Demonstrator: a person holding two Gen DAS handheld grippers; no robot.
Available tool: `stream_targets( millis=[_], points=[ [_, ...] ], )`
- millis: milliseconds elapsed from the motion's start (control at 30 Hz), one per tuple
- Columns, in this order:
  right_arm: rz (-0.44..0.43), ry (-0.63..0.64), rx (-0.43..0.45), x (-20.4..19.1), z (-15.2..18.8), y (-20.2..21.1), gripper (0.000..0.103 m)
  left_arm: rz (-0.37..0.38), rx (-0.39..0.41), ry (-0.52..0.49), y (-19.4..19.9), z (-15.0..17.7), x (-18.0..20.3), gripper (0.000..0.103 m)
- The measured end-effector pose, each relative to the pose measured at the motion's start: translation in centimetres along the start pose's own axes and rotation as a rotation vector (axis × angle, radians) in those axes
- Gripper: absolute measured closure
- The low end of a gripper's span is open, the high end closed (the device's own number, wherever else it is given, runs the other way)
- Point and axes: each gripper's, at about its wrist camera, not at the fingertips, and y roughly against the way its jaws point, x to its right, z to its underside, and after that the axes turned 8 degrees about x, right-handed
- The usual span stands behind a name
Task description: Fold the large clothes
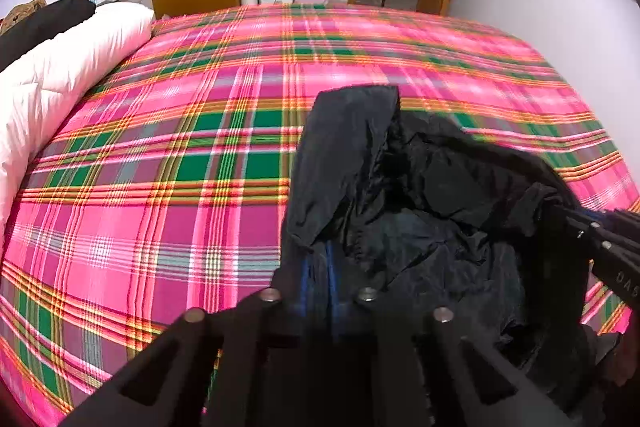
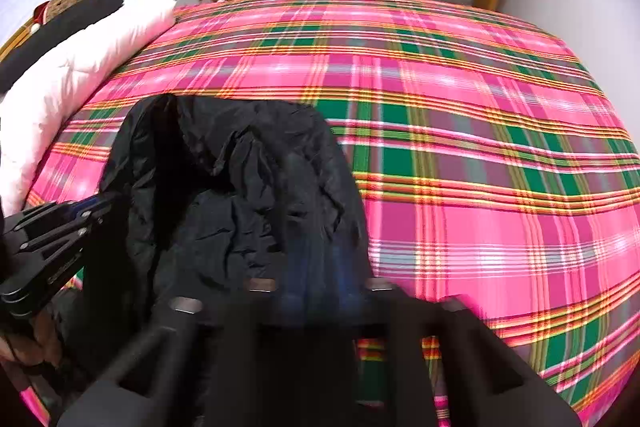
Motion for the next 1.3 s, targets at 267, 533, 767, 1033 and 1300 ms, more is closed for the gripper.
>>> stream_targets(
  millis=[267, 533, 767, 1033, 1300],
  points=[
    [-0.092, -0.074, 0.152, 0.2, 1.4, 10.5, 0.096, 0.045, 0.16, 0.099, 9.2, 0.5, -2.1, 0.099],
    [-0.18, -0.181, 0.221, -1.1, 7.9, 20.3, 0.096, 0.105, 0.261, 0.192, 21.0, 6.6, -4.7, 0.099],
    [-0.182, -0.246, 0.117, -1.2, 16.0, 21.8, 0.096, 0.097, 0.166, 0.26, 24.6, 15.6, -5.8, 0.098],
    [-0.161, -0.297, -0.054, -0.4, 22.5, 20.6, 0.095, 0.044, 0.003, 0.336, 25.4, 22.7, -6.8, 0.096],
    [-0.238, -0.445, 0.001, 1.5, 23.1, 23.8, 0.047, -0.036, 0.017, 0.391, 29.1, 24.4, -8.7, 0.094]
  ],
)
